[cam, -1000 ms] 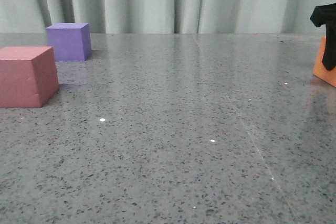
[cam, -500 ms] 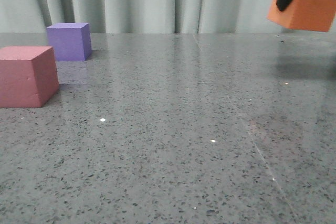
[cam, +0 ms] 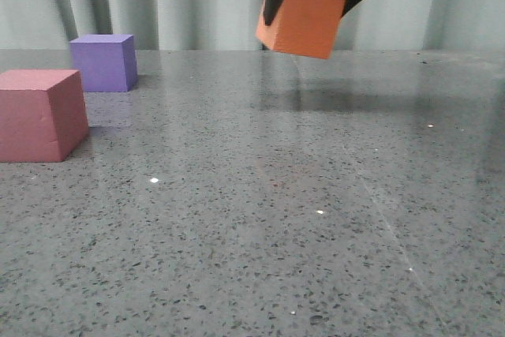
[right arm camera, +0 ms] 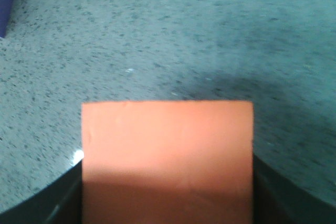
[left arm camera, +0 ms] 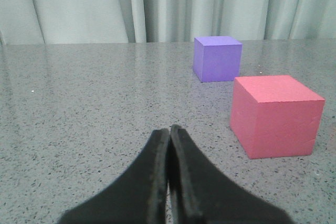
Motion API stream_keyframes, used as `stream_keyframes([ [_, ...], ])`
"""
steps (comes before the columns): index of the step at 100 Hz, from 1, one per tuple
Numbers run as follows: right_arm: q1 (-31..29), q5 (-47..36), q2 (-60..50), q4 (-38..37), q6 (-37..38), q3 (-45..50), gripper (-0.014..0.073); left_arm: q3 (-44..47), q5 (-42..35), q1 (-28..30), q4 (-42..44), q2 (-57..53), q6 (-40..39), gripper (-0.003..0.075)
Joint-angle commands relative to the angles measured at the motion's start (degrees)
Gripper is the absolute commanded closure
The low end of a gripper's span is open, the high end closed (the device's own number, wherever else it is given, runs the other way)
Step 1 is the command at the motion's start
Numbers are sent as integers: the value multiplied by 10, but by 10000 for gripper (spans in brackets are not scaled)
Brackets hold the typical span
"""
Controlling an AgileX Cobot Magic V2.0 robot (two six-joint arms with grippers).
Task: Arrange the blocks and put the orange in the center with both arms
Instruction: 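Lift the orange cube and carry it toward the table's middle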
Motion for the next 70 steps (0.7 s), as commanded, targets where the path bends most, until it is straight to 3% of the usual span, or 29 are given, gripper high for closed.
stream_keyframes([
  [1, 18, -7, 2, -35, 41, -54, 423, 32, -49, -5, 1, -19, -5, 739],
  [27, 75, 11, 54, -142, 156, -102, 423, 32, -49, -5, 1, -19, -5, 739],
  [70, 91, 26, 81, -132, 179, -101, 412, 32, -49, -5, 1, -19, -5, 739],
])
